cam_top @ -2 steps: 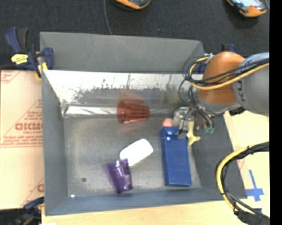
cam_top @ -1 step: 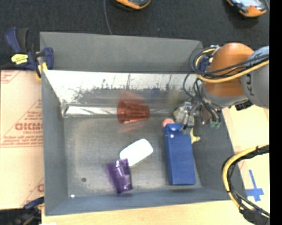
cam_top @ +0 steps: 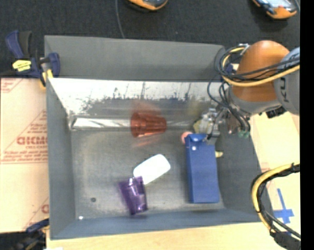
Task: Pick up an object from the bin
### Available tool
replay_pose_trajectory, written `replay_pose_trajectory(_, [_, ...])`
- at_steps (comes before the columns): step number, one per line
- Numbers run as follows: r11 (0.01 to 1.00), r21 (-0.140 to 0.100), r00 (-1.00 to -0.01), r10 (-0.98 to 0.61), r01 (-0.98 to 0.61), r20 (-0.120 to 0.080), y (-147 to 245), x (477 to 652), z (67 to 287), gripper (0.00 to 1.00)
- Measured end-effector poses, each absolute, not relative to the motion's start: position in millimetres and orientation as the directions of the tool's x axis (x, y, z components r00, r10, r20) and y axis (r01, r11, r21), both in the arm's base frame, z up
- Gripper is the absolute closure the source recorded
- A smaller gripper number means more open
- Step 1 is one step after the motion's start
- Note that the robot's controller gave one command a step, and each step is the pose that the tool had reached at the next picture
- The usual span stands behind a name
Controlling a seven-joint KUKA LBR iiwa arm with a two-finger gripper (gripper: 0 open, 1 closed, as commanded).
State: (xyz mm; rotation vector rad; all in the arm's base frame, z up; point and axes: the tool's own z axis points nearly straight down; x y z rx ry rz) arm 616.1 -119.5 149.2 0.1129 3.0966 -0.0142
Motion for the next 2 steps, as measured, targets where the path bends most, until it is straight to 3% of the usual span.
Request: replay_pose_trajectory(2, [0.997,-0.008,-0.996,0.072,0.073,-0.043,-120,616.1,193,1.0])
